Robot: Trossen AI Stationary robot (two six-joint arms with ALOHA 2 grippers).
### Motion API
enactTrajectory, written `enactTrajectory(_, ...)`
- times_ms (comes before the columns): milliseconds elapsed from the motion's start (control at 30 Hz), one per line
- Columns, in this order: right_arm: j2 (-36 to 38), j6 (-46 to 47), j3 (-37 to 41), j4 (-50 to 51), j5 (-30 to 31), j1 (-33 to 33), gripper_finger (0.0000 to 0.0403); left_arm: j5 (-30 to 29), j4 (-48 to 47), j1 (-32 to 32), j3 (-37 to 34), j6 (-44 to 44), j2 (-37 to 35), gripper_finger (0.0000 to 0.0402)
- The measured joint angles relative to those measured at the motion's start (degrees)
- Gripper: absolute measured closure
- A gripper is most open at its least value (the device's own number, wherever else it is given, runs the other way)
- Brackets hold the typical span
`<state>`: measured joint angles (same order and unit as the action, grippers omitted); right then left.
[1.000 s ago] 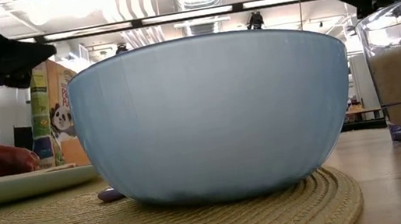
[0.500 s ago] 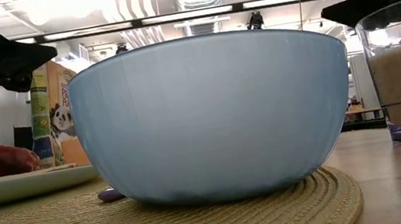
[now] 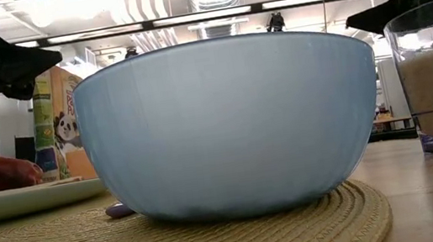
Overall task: Arrange a breakfast setting
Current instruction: Return to Home Position
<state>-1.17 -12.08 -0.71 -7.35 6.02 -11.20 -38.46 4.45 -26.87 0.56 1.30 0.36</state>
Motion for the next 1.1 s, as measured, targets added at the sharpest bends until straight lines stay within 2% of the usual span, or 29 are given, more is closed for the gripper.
enactTrajectory(233,0.0,0.3,0.0,0.1,0.7,0.0,0.0339,-0.2,0.0,0.0,0.0,-0.2,0.1,0.0401)
enactTrajectory(667,0.0,3.6,0.0,1.7,10.3,0.0,0.0339,-7.7,-0.4,0.0,0.0,3.8,1.2,0.0402)
enactTrajectory(1100,0.0,5.2,0.1,2.7,10.6,0.0,0.0339,-9.1,-0.5,0.0,0.0,5.0,1.5,0.0402)
